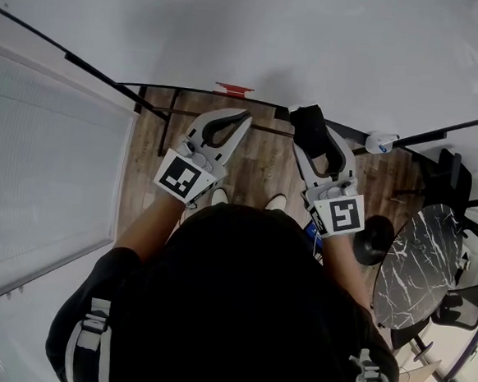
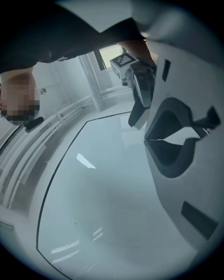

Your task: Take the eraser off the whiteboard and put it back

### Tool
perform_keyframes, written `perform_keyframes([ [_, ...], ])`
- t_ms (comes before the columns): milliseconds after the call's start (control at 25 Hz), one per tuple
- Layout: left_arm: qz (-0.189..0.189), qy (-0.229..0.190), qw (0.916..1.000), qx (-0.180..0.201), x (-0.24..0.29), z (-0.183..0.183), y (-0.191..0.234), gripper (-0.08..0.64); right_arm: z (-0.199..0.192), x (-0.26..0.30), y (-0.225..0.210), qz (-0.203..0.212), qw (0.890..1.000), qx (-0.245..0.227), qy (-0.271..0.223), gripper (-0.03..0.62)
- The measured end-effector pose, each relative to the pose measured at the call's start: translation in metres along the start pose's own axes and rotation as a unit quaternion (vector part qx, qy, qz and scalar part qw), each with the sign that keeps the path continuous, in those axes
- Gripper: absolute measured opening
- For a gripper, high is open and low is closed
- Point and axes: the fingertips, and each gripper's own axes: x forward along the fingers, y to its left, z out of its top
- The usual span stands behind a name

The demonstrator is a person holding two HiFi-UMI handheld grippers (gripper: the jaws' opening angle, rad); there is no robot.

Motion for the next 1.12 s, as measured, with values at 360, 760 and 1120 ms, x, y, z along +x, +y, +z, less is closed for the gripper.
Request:
perform_keyframes([
  [360,0.036,0.006,0.9993,0.000,0.024,0.003,-0.017,0.005,-0.002,-0.009,-0.023,0.043,0.999,-0.003,-0.007,0.229],
  [760,0.094,0.016,0.9955,0.004,0.024,0.001,-0.003,0.005,-0.008,0.007,-0.030,0.093,0.996,0.000,-0.015,0.229],
  [1120,0.086,0.007,0.9962,0.013,-0.018,0.001,0.083,0.005,-0.007,0.071,0.021,0.083,0.996,-0.003,-0.005,0.229],
])
